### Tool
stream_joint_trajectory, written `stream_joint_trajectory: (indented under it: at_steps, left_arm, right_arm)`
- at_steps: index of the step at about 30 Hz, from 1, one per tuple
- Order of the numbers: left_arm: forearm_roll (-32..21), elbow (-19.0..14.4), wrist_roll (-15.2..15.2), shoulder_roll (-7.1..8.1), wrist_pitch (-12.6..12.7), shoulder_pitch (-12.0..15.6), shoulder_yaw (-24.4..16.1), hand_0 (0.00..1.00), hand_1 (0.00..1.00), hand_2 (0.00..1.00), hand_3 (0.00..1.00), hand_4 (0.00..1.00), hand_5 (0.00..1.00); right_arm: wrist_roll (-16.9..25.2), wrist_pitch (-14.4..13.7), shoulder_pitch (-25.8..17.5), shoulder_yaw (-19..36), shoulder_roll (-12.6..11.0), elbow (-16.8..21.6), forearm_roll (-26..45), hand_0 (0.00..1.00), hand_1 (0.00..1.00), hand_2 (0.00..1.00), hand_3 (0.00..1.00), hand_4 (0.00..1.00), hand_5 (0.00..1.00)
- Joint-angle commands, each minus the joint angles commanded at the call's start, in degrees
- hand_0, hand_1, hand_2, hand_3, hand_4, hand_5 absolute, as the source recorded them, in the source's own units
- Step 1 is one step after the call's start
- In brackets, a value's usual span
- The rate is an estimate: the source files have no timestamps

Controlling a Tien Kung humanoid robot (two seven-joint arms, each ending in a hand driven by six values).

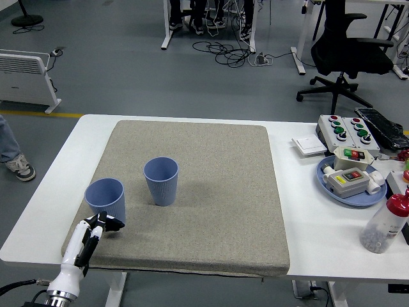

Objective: Push cup pick cup insert cup

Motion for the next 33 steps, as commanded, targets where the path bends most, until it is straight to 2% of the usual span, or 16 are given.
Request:
stream_joint_trajectory:
  at_steps: [21,33]
  left_arm:
    - [0.2,6.5,1.3,-0.62,-0.7,-6.4,-0.4,0.543,0.552,0.514,0.48,0.533,0.998]
    - [0.5,11.8,1.6,-1.57,-1.3,-12.1,-0.8,0.545,0.552,0.515,0.482,0.534,0.998]
  right_arm:
    - [-0.1,0.0,-0.5,-0.7,0.1,0.0,0.6,0.725,0.663,0.676,0.593,0.108,0.54]
    - [-0.1,0.0,-0.5,-1.3,0.2,0.0,1.2,0.725,0.663,0.676,0.594,0.107,0.545]
